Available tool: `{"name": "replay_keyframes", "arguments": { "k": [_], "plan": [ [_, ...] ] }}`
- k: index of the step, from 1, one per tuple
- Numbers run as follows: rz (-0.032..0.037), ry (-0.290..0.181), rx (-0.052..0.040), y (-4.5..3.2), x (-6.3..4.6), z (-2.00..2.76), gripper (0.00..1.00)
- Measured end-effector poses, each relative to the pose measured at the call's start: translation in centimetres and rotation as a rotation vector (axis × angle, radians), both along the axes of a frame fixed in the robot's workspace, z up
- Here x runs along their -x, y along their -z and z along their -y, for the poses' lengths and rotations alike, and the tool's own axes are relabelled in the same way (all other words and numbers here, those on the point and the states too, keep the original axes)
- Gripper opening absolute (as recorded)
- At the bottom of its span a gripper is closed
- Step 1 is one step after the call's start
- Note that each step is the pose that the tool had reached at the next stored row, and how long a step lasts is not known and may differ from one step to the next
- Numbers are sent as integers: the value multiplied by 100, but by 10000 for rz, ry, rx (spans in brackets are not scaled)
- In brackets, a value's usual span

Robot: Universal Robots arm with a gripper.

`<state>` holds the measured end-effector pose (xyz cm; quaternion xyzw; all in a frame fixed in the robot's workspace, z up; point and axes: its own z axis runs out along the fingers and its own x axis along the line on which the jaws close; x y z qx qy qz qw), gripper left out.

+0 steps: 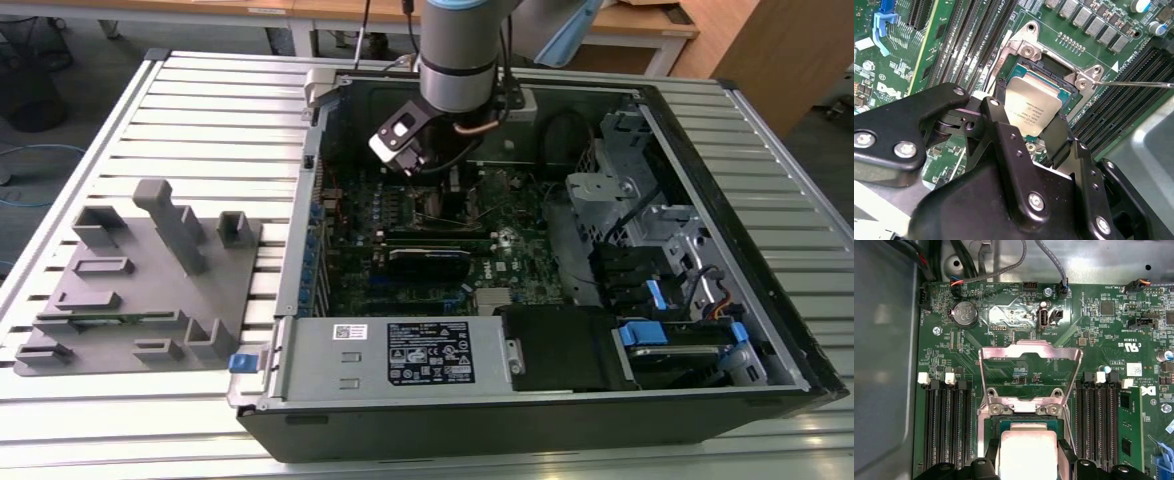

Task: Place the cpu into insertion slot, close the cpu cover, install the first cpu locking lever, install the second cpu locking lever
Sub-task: 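Place the cpu into insertion slot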

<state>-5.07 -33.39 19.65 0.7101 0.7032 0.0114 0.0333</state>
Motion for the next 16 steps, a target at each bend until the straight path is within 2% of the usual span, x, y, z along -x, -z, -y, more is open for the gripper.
{"name": "replay_keyframes", "arguments": {
  "k": [3, 8, 16],
  "plan": [
    [-2, 4, -9, 5, 1, 0, 54],
    [1, 61, -89, 10, 0, -2, 54],
    [0, 138, -95, 21, 2, -12, 54]
  ]
}}
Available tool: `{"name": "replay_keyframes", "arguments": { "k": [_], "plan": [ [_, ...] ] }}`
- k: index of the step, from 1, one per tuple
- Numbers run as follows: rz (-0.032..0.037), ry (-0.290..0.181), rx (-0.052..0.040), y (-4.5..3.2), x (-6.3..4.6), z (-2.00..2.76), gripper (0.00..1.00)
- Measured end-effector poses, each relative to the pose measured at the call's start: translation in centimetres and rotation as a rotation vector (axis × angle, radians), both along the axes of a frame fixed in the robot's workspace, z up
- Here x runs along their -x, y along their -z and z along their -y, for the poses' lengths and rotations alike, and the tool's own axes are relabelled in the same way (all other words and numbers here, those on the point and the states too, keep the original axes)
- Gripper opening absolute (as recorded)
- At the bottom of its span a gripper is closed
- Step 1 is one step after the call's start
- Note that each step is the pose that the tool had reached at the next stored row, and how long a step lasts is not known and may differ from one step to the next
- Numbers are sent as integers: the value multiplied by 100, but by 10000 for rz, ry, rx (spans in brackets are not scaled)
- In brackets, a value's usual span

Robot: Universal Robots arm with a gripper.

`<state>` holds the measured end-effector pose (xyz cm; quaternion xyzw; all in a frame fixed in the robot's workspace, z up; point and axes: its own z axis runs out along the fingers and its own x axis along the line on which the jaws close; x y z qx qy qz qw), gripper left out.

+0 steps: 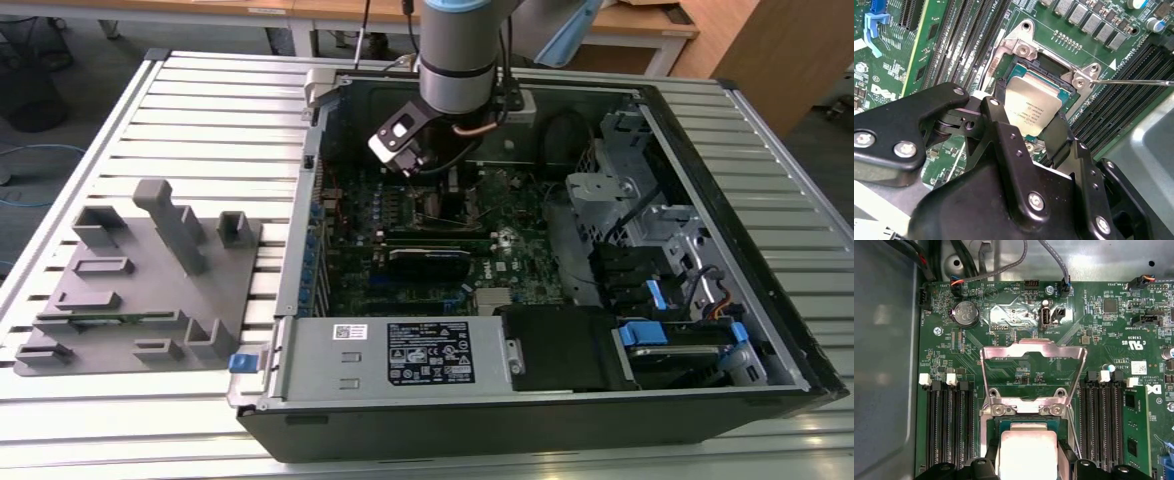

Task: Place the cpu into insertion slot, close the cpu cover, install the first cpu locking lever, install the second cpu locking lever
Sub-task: 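Place the cpu into insertion slot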

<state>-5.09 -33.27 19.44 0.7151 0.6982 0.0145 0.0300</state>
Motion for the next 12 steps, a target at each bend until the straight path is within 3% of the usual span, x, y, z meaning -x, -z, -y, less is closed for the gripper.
{"name": "replay_keyframes", "arguments": {
  "k": [12],
  "plan": [
    [0, 56, 0, 14, 2, -2, 54]
  ]
}}
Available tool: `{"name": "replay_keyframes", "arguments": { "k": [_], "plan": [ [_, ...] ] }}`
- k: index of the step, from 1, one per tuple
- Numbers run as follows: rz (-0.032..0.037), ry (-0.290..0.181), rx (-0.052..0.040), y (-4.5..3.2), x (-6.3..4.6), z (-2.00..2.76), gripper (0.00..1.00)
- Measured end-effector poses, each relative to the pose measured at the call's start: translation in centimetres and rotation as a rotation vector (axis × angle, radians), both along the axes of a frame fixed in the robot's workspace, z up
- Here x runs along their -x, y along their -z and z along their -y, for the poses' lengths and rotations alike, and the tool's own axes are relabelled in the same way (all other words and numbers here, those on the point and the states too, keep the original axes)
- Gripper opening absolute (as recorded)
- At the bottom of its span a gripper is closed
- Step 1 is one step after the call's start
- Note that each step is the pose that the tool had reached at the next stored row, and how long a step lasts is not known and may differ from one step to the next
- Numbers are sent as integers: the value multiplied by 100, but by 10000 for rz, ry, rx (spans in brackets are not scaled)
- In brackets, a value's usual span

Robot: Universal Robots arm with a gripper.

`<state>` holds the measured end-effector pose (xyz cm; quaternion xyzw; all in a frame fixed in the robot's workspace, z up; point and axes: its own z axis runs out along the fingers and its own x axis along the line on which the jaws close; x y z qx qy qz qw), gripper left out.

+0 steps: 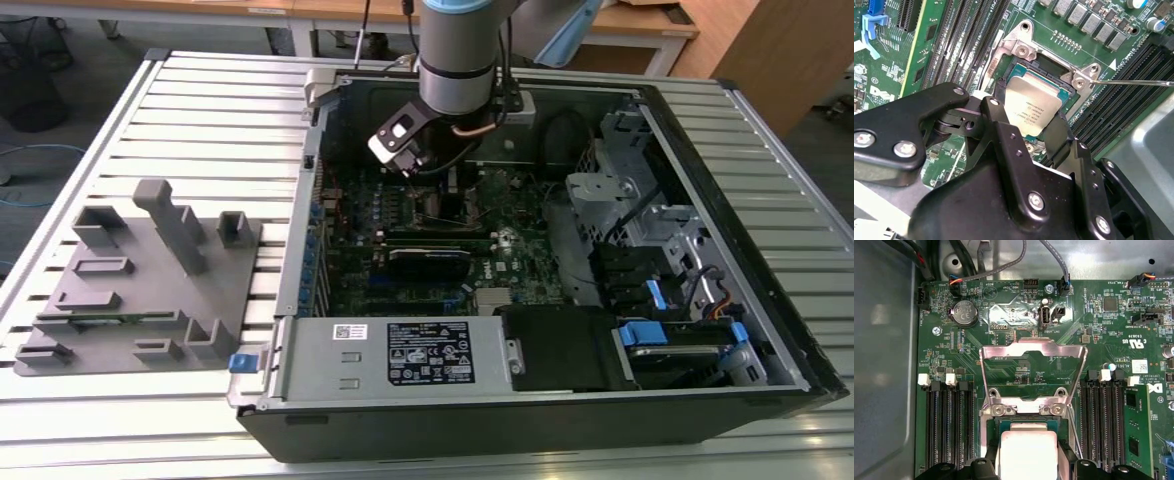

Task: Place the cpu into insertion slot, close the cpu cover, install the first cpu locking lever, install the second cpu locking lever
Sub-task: 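Place the cpu into insertion slot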

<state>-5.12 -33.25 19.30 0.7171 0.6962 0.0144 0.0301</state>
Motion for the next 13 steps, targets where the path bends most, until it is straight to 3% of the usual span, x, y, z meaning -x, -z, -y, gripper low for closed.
{"name": "replay_keyframes", "arguments": {
  "k": [13],
  "plan": [
    [0, 0, 1, 0, 0, -15, 54]
  ]
}}
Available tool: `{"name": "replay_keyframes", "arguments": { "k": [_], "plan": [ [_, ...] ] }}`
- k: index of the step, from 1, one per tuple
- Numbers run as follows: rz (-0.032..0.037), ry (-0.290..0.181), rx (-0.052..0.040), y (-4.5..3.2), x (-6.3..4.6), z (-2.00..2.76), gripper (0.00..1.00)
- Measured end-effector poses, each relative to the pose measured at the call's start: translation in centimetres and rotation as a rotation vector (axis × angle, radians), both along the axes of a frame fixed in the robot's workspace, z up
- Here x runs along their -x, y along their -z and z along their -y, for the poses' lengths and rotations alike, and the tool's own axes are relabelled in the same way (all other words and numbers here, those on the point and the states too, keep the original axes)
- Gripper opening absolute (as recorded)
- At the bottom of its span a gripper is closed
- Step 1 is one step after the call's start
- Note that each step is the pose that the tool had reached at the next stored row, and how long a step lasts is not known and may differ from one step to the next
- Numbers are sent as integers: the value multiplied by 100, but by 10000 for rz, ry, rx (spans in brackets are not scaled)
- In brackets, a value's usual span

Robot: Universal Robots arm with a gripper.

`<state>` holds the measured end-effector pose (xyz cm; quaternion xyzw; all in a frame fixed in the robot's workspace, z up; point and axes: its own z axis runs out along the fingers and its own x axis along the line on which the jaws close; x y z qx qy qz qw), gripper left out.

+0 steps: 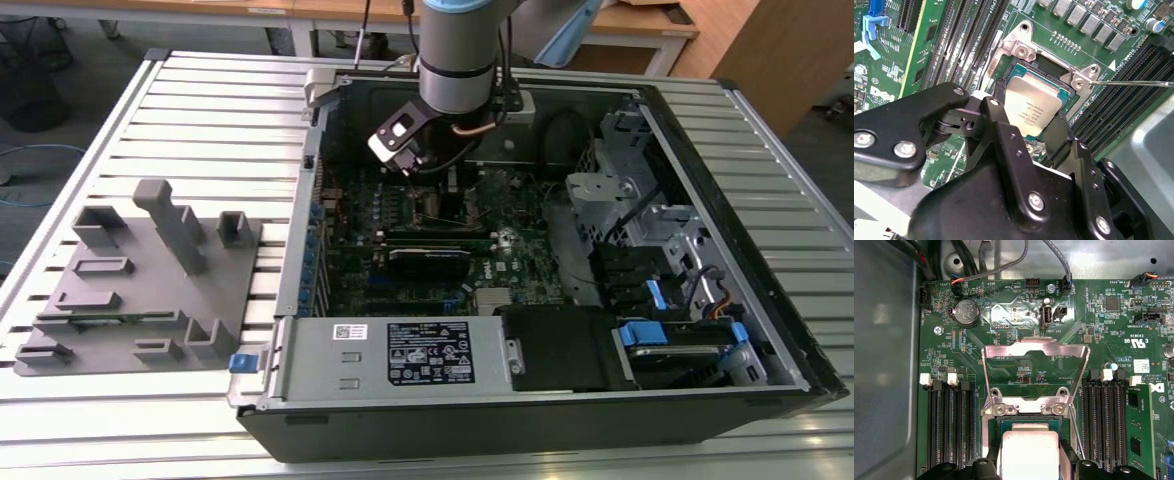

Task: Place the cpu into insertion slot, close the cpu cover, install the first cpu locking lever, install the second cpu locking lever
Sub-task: 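Place the cpu into insertion slot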

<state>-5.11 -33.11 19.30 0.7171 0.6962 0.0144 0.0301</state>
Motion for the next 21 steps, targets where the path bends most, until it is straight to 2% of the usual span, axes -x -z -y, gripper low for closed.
{"name": "replay_keyframes", "arguments": {
  "k": [21],
  "plan": [
    [-1, -32, 0, 11, -6, 0, 54]
  ]
}}
